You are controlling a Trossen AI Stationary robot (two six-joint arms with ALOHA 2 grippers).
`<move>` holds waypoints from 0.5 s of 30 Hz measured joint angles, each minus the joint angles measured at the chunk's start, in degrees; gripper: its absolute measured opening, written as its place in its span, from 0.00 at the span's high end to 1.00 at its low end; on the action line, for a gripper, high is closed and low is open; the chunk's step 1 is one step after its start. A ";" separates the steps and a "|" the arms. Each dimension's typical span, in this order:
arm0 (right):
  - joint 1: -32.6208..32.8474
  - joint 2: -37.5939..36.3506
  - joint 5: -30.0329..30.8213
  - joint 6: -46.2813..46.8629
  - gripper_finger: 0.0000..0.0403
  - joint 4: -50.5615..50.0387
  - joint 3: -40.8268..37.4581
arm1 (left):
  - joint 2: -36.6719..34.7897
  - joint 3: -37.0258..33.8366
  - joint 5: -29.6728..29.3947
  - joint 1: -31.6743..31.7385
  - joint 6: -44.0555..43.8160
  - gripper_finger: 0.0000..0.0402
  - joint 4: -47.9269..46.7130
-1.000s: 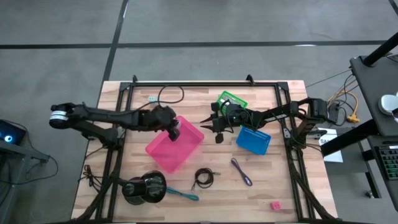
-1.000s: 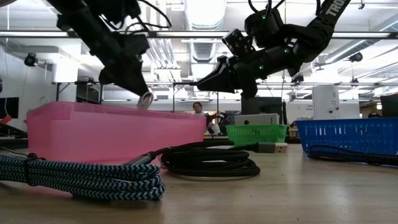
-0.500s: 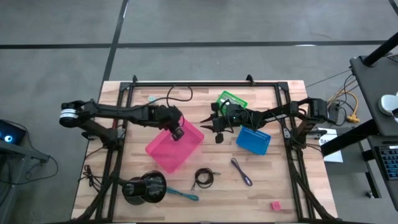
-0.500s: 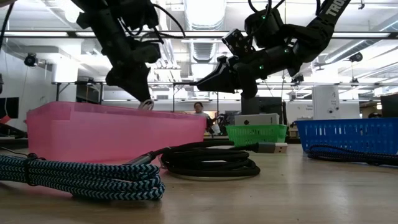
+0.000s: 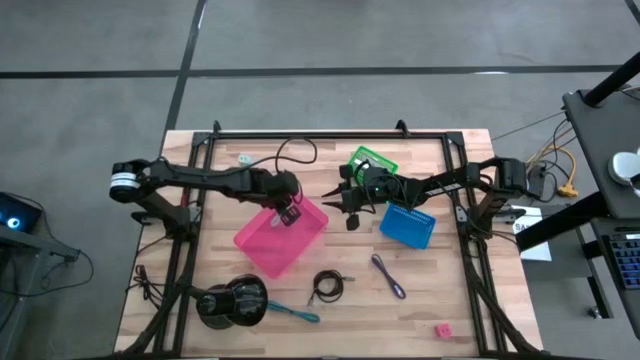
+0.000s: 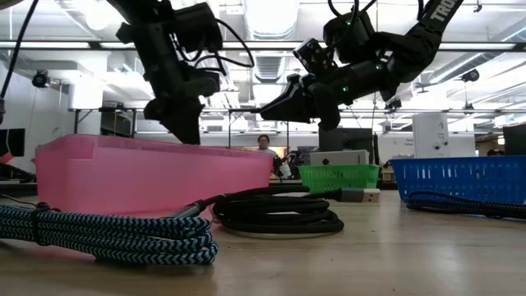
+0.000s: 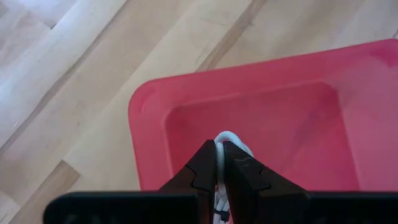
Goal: Pick and place items into bin
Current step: Put the white charger cable into the pink bin
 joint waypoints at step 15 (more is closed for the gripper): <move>0.00 0.00 0.02 -0.39 0.81 0.01 0.00 | -0.16 -0.13 0.15 0.18 2.00 0.89 -0.10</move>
